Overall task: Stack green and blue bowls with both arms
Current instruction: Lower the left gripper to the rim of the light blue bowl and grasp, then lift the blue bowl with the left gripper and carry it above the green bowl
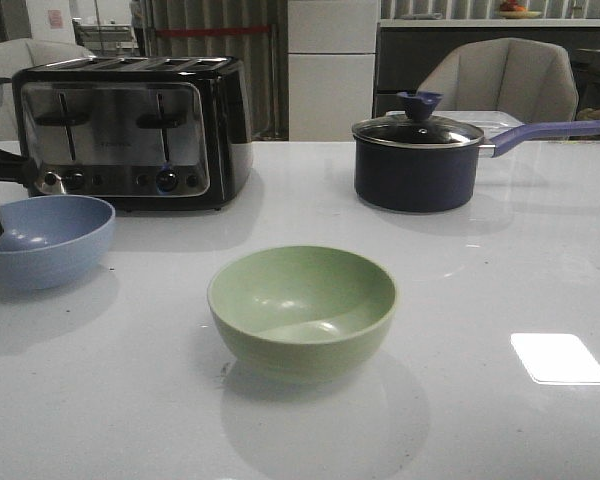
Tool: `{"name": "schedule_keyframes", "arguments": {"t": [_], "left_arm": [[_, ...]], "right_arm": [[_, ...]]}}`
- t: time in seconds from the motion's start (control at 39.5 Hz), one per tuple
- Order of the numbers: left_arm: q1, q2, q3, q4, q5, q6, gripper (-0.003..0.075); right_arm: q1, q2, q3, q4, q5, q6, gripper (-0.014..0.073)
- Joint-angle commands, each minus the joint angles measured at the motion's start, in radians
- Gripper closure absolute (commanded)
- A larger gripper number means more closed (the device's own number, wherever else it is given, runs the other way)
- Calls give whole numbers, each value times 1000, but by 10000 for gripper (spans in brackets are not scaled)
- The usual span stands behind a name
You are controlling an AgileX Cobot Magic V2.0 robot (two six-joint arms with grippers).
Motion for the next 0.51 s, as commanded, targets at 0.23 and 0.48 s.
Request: {"name": "schedule_keyframes", "arguments": {"t": [0.23,0.48], "left_arm": [[-6,-119,-105,-32,138,32,622],[-116,-271,-105,-73,163,83,622]], "right_arm": [[-3,3,-26,7,-66,-1,147],[-3,3,-26,7,-66,-1,147]]}}
